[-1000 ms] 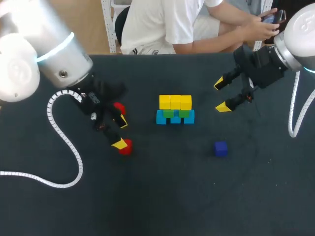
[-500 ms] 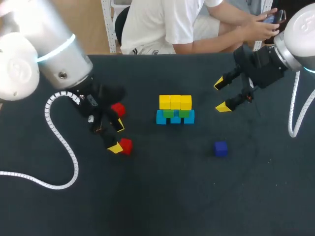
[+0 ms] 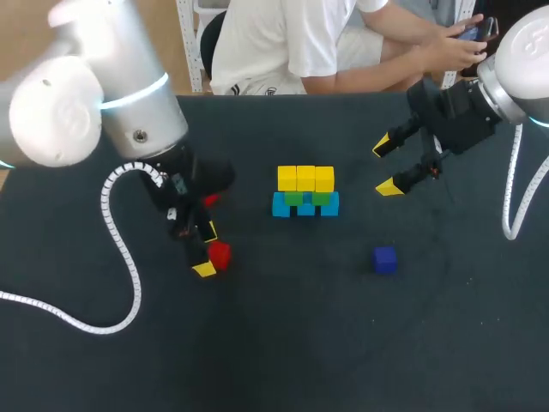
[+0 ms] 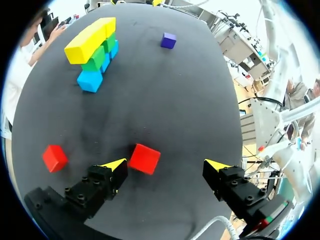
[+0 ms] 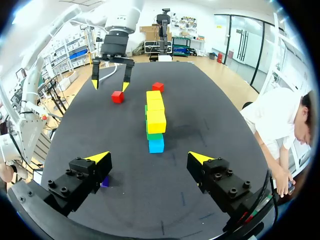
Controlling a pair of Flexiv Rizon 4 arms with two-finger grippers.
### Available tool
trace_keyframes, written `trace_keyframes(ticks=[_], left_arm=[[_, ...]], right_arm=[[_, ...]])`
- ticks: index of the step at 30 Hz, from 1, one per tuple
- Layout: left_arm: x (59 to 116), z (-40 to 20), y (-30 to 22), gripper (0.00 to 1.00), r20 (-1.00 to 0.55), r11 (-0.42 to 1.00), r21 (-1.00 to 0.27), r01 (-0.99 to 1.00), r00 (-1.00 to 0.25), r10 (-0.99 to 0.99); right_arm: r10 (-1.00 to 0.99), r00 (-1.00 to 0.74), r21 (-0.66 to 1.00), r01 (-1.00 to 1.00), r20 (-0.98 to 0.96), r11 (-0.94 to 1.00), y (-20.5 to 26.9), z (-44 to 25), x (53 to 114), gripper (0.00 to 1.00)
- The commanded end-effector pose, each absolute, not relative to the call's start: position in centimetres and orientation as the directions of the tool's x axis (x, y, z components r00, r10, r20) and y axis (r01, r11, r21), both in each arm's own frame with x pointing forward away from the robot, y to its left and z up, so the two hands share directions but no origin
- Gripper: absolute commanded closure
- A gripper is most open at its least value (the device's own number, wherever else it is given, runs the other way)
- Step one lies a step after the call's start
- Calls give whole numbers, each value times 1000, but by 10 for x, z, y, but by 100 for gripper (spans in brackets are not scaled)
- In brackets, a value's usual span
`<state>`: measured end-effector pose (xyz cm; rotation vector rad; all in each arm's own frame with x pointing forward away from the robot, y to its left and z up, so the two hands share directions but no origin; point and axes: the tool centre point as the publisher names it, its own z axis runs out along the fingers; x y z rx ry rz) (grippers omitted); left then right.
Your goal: Place the blue cubes, place green cubes on the blue cubes, place the yellow cubes on the green cubes, then place the red cubes on the yellow cubes, and place purple cube on the red cubes.
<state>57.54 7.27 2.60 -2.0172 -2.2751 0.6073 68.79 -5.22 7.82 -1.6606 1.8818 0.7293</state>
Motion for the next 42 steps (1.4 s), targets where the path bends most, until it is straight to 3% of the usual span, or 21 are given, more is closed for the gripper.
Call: trace_keyframes(ticks=[1,42], left_arm=[[584,30,67,0,-164,65,-332,941,-126,979],[590,31,75,0,-27,75,-336,939,-90,996]], right_arm=[[-711,-111,53,-993,-694,103,-52,78,687,0],[-711,-111,53,-993,-694,103,-52,78,687,0]])
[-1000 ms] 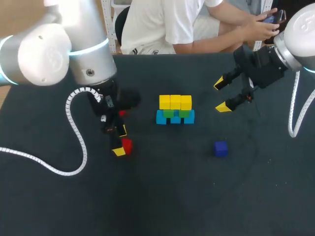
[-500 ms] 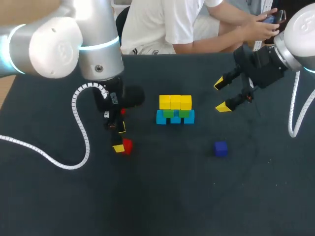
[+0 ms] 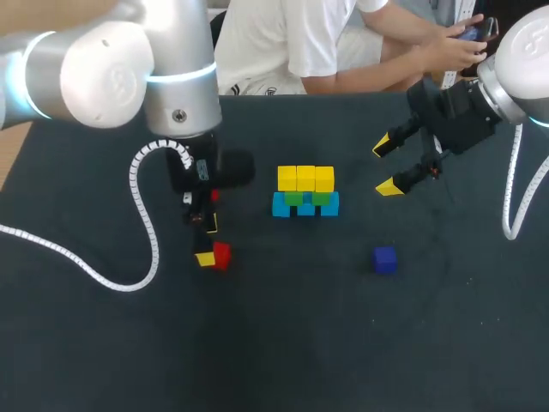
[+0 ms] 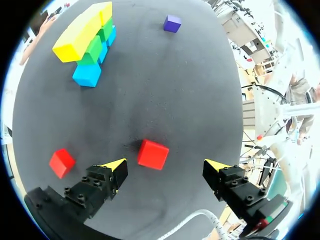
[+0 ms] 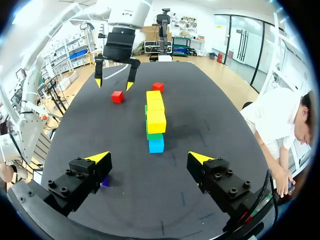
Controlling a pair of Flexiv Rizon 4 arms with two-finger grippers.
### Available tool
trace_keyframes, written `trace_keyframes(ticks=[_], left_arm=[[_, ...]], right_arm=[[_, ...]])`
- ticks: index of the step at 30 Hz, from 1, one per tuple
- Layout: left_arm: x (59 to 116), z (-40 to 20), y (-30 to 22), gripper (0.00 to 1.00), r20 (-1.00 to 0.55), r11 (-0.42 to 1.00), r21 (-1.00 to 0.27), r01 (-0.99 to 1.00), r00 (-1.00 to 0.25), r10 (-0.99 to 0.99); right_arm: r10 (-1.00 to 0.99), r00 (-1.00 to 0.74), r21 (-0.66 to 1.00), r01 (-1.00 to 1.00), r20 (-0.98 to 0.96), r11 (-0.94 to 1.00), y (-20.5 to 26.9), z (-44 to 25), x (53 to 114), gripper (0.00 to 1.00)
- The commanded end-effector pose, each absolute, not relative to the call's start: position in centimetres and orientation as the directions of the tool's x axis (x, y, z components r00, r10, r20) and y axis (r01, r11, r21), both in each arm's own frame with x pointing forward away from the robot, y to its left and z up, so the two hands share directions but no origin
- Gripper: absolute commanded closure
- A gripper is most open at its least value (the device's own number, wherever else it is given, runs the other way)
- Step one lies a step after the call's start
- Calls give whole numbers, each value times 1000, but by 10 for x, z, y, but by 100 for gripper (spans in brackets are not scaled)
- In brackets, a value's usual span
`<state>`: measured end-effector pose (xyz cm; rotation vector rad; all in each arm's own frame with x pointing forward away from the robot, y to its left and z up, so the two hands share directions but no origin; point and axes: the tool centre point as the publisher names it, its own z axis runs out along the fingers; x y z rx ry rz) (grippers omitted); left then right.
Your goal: Place the blue cubes, place green cubes on the blue cubes, place the yellow cubes on the green cubes, then place the red cubes on the yellow cubes, and place purple cube on the red cubes.
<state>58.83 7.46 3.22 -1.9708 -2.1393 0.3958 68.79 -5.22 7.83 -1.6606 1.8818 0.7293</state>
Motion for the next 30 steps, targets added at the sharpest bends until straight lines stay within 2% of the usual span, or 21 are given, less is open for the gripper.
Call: trace_keyframes(ticks=[1,30], left_arm=[[590,30,75,0,-27,76,-337,938,-91,995],[584,15,70,0,-48,76,-352,933,-99,994]], right_arm=[[-711,-111,53,-993,-694,103,-52,78,687,0],[-711,-111,53,-993,-694,103,-52,78,687,0]])
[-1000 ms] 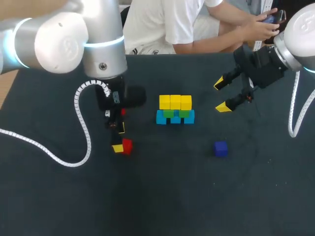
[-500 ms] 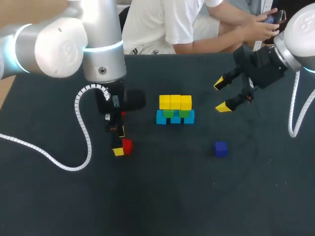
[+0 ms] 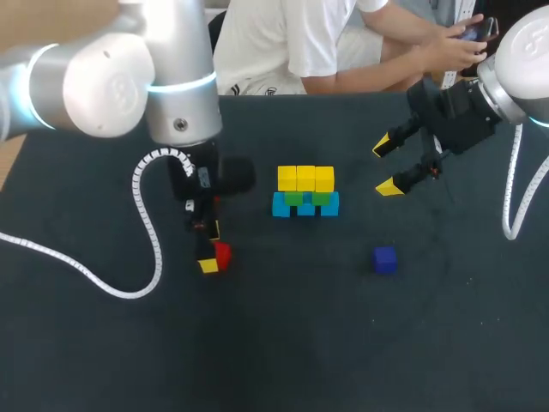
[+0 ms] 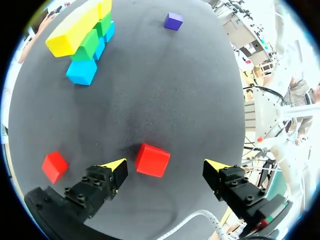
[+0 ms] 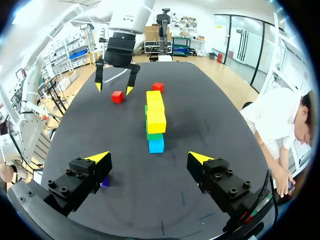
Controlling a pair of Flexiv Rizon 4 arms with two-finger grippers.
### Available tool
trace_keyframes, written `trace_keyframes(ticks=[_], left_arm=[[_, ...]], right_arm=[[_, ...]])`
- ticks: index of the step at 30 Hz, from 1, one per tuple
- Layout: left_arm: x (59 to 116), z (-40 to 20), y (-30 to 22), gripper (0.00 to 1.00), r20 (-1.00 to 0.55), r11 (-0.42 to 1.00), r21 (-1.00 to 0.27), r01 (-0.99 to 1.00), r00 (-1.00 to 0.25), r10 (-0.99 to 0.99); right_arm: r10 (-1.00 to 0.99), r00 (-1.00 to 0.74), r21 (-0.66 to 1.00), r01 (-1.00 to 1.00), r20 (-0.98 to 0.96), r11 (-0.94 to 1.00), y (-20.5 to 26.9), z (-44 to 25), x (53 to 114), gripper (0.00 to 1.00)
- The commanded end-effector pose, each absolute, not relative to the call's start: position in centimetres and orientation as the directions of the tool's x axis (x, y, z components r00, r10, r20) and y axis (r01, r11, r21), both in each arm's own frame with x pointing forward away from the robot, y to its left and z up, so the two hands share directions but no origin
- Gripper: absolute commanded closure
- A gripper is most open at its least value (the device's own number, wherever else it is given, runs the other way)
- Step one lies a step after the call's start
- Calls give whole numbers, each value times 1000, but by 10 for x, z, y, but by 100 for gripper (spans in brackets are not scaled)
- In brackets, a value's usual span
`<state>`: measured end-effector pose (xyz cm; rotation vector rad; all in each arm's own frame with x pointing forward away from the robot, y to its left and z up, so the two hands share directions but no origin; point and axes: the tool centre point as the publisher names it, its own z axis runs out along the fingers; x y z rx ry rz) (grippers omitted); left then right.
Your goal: Place the blue cubes, place green cubes on the blue cubes, place the yellow cubes on the green cubes, then place the red cubes on the yellow cubes, and place purple cube on the red cubes.
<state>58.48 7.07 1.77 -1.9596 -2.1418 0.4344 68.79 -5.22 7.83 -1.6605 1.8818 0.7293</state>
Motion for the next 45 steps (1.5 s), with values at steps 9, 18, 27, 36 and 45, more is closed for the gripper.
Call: trace_keyframes(ticks=[9,18,27,36,45], left_arm=[[579,13,70,0,-46,98,-339,936,-120,992],[574,14,69,0,-35,123,-298,947,-140,990],[571,13,66,0,-42,110,-269,957,-126,991],[570,13,64,0,-39,105,-260,960,-119,992],[570,14,65,54,-37,107,-249,962,-120,992]], right_arm=[[-711,-111,53,-993,-694,103,-52,78,687,0],[-711,-111,53,-993,-694,103,-52,78,687,0],[-711,-111,53,-993,-694,103,-52,78,687,0],[-711,-111,53,-993,-694,103,-52,78,687,0],[-711,-111,53,-993,-694,103,-52,78,687,0]])
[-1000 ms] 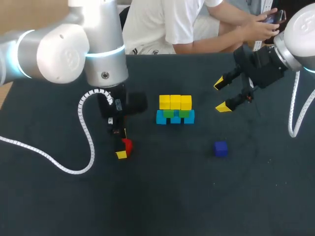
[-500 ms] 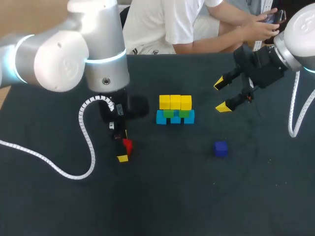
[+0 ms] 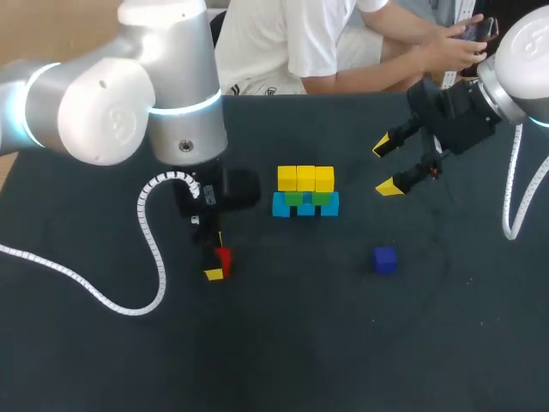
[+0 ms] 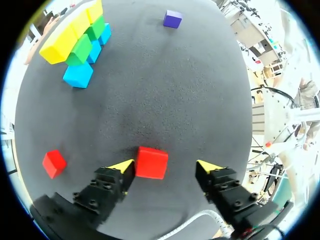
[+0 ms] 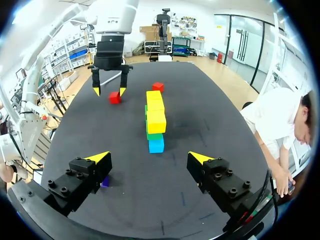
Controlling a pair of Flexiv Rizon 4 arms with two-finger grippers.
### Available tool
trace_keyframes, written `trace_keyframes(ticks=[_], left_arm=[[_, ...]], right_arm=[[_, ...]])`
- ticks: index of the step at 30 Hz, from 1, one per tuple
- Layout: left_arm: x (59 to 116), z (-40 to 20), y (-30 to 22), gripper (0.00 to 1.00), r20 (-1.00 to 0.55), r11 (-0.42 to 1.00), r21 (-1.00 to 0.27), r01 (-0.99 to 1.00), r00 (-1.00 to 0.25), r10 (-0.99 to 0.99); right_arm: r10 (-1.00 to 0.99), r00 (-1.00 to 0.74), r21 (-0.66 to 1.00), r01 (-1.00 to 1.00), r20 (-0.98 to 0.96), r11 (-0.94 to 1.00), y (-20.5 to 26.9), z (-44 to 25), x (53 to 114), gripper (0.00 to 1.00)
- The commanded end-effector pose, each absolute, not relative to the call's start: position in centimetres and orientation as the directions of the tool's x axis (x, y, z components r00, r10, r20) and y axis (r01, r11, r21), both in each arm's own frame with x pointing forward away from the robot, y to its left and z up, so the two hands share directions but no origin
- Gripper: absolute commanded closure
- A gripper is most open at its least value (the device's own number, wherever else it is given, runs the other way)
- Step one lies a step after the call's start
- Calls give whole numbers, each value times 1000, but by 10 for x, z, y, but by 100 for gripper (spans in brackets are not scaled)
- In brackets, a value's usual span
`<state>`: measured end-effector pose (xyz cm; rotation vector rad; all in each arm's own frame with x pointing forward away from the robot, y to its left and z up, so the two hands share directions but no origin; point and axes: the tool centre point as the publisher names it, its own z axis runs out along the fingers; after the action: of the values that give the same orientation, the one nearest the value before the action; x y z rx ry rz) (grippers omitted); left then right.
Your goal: Place the blue cubes, place green cubes on the blue cubes, place the yellow cubes on the green cubes, then place the red cubes on the yellow cubes, and place purple cube on the red cubes.
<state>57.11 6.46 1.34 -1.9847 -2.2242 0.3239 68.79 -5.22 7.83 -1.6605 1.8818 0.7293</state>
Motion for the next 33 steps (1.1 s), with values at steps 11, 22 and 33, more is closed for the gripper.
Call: trace_keyframes(ticks=[11,22,33], left_arm=[[570,7,60,53,-55,102,-255,962,-119,991],[567,6,61,0,-58,127,-252,959,-146,988],[563,1,62,0,-76,211,-203,956,-231,970]], right_arm=[[-711,-111,53,-993,-694,103,-52,78,687,0],[-711,-111,53,-993,-694,103,-52,78,687,0],[-711,-111,53,-993,-694,103,-52,78,687,0]])
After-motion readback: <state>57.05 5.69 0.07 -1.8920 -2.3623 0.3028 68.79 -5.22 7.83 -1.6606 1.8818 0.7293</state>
